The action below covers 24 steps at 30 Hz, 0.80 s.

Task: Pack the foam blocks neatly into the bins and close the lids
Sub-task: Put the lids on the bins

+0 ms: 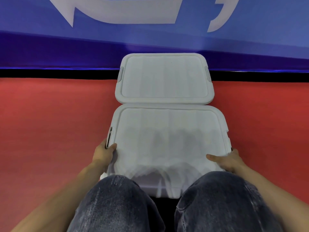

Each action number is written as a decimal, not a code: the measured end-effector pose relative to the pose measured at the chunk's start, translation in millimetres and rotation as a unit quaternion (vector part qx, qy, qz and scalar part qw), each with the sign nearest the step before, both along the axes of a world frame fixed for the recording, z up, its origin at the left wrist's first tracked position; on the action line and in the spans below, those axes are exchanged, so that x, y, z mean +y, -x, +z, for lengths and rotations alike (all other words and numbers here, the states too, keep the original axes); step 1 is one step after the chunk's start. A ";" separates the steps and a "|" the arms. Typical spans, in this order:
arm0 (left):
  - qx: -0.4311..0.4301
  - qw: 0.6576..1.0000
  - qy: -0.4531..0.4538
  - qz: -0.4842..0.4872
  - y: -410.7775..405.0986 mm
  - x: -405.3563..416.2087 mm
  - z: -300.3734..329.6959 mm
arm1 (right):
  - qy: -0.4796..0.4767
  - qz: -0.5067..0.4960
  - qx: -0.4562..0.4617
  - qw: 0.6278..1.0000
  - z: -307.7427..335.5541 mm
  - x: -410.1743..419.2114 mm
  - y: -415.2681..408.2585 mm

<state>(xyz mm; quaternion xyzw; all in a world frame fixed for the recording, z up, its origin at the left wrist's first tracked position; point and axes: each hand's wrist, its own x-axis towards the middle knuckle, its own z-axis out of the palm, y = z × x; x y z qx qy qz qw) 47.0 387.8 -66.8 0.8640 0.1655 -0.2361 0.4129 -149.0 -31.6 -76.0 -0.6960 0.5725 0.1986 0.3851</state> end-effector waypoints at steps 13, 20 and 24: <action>0.029 0.998 -0.027 -0.045 3.3 1.6 -3.5 | 0.019 -0.007 -0.016 1.000 6.0 4.7 0.5; 0.083 0.994 -0.054 -0.055 -10.4 2.8 -19.1 | 0.014 -0.024 -0.057 0.998 10.5 9.3 7.3; 0.104 0.988 -0.086 -0.076 -11.2 -0.3 -11.3 | 0.086 0.004 -0.068 0.994 11.9 6.1 8.2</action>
